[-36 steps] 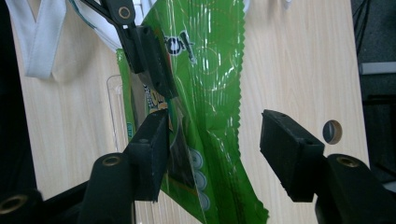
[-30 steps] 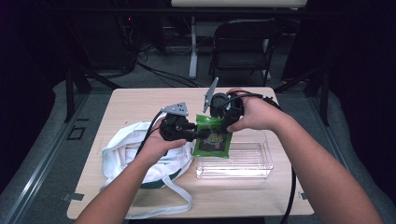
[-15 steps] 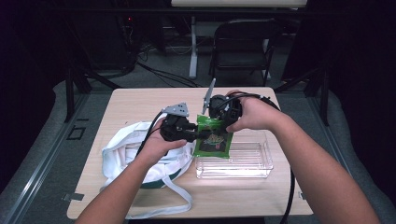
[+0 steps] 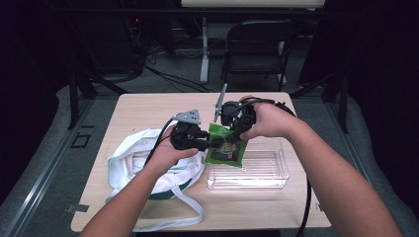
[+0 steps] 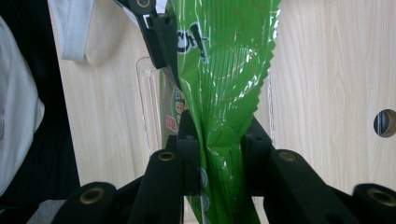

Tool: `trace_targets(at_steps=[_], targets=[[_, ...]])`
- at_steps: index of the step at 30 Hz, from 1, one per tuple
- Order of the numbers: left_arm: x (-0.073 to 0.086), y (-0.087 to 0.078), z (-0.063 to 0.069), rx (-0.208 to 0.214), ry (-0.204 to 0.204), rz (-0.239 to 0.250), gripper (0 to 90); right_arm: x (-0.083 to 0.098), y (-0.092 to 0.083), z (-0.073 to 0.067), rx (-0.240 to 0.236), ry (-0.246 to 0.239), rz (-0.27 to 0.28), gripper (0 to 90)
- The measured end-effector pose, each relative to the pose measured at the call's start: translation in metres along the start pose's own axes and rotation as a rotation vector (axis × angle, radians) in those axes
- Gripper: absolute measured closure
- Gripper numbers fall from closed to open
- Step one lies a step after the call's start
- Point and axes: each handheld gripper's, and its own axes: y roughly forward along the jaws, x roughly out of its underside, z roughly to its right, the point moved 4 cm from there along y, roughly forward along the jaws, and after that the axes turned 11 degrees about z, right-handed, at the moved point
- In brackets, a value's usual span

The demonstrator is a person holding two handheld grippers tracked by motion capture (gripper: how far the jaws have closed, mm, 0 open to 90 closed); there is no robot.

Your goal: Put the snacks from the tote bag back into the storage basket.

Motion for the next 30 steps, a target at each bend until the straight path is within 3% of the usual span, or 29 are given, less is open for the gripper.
trace_targets(at_steps=[8,30], targets=[[0.0010,0.0004,-0.0020,-0.008,-0.022,0.013,66.7,-0.0012,0.0004,-0.0003,0.007,-0.016,-0.003,75.5],[0.0039,-0.0039,-0.0058,-0.039,-0.067,-0.026,57.1,-0.0003,0.0045,0.0031,0.030,-0.026,-0.036,75.7]])
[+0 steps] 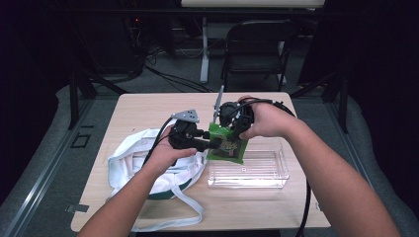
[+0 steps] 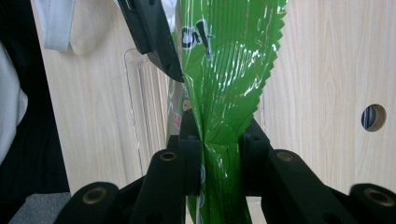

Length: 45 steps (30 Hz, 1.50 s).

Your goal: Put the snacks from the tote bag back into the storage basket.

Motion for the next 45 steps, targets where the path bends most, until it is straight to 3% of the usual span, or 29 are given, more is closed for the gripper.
trace_targets(at_steps=[11,28,39,44,45], targets=[[0.000,-0.007,-0.004,-0.020,-0.030,0.002,54.7,0.003,-0.001,0.004,0.019,0.000,-0.003,75.7],[0.004,-0.025,-0.013,-0.092,-0.064,-0.015,54.4,0.011,0.002,0.014,0.065,-0.003,-0.016,75.6],[0.013,-0.045,-0.025,-0.181,-0.094,-0.015,54.5,0.015,0.009,0.022,0.092,-0.008,-0.025,75.6],[0.017,-0.056,-0.031,-0.232,-0.097,-0.011,55.0,0.016,0.014,0.026,0.099,-0.014,-0.024,75.6],[0.018,-0.057,-0.032,-0.257,-0.096,-0.009,54.9,0.017,0.015,0.026,0.099,-0.014,-0.027,75.5]])
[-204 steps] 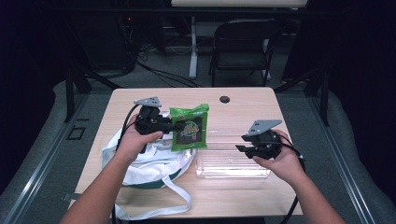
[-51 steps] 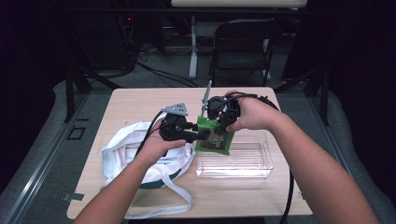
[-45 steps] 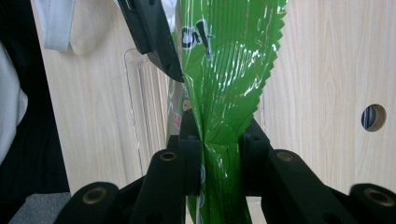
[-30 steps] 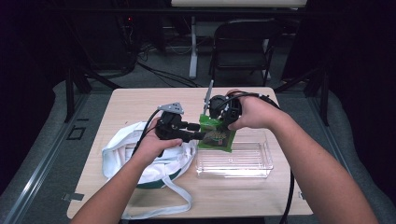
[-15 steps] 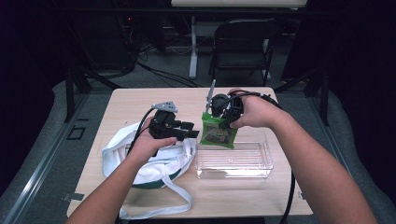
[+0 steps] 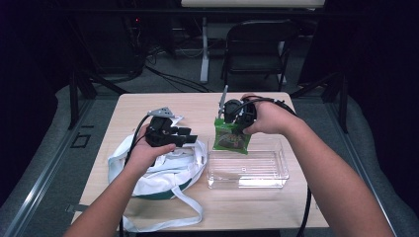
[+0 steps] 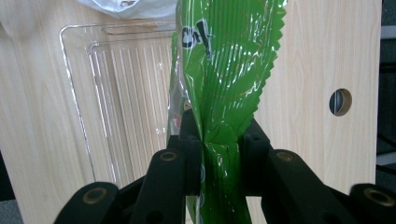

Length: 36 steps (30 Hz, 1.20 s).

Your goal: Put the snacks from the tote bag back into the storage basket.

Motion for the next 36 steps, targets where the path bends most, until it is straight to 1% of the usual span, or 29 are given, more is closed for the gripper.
trace_targets(at_steps=[1,5,6,8,12,17,19,20,21,22,23,26,29,30,31,32,36], targets=[[0.001,-0.002,-0.002,0.013,-0.007,-0.005,54.9,0.000,0.001,0.000,0.005,-0.005,-0.003,75.5],[0.005,-0.006,-0.005,0.001,-0.014,-0.003,54.9,0.000,0.003,0.002,0.007,-0.003,-0.004,75.5],[0.008,-0.008,-0.007,-0.007,-0.014,-0.004,55.0,0.000,0.004,0.003,0.010,-0.012,-0.007,75.5],[0.009,-0.009,-0.008,-0.011,-0.017,-0.008,55.0,0.001,0.007,0.003,0.009,-0.008,0.003,75.5],[0.014,-0.014,-0.012,-0.025,-0.023,-0.005,55.1,0.001,0.011,0.003,0.007,-0.016,-0.003,75.5],[0.017,-0.020,-0.014,-0.033,-0.024,-0.006,55.7,0.000,0.021,0.005,0.012,-0.050,-0.027,75.5],[0.017,-0.021,-0.015,-0.036,-0.023,-0.005,55.8,0.000,0.023,0.004,0.014,-0.056,-0.031,75.5],[0.018,-0.022,-0.015,-0.037,-0.019,-0.001,55.8,-0.001,0.027,0.004,0.015,-0.070,-0.038,75.5],[0.018,-0.022,-0.015,-0.037,-0.019,-0.001,55.8,-0.001,0.027,0.004,0.015,-0.070,-0.038,75.5],[0.019,-0.023,-0.015,-0.037,-0.022,-0.003,55.8,-0.002,0.031,0.003,0.015,-0.083,-0.046,75.5],[0.019,-0.023,-0.015,-0.037,-0.022,-0.003,55.9,-0.002,0.031,0.003,0.015,-0.083,-0.046,75.5],[0.021,-0.025,-0.015,-0.037,-0.026,0.001,55.8,-0.004,0.038,0.003,0.023,-0.105,-0.062,75.4],[0.022,-0.025,-0.016,-0.039,-0.029,0.002,55.8,-0.003,0.043,0.002,0.024,-0.102,-0.065,75.4],[0.023,-0.026,-0.017,-0.039,-0.028,-0.002,55.9,-0.001,0.048,0.002,0.012,-0.093,-0.057,75.4],[0.023,-0.026,-0.017,-0.039,-0.028,-0.002,55.8,-0.001,0.048,0.002,0.012,-0.093,-0.057,75.4],[0.023,-0.026,-0.017,-0.038,-0.028,-0.002,55.9,0.001,0.053,0.001,0.012,-0.094,-0.053,75.4],[0.024,-0.026,-0.017,-0.037,-0.031,0.001,55.9,0.003,0.062,0.002,0.010,-0.090,-0.044,75.3]])
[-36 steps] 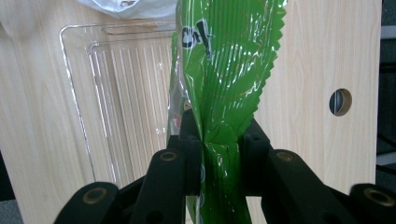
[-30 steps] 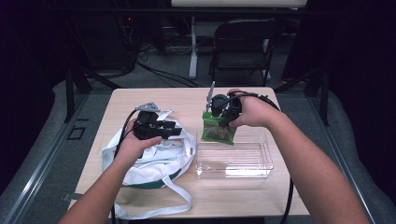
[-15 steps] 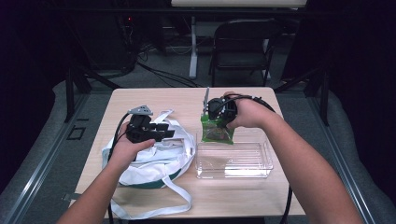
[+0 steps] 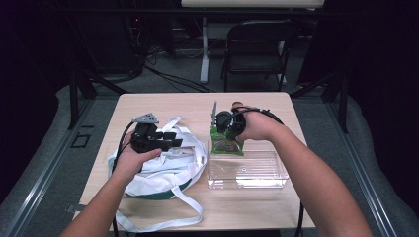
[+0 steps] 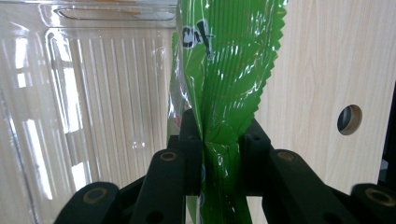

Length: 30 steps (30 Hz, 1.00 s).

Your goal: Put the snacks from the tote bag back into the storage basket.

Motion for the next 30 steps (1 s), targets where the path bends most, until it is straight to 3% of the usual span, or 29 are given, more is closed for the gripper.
trace_targets(at_steps=[10,21,30], targets=[[0.001,-0.001,-0.002,-0.002,-0.004,0.001,56.3,-0.002,0.016,0.003,-0.003,-0.041,0.007,75.1],[0.004,-0.001,-0.004,-0.006,-0.004,-0.006,56.8,0.002,0.029,0.005,-0.019,-0.044,0.011,74.5],[0.004,-0.001,-0.005,-0.008,-0.008,-0.003,56.8,0.004,0.030,0.012,0.041,-0.007,0.019,61.8]])
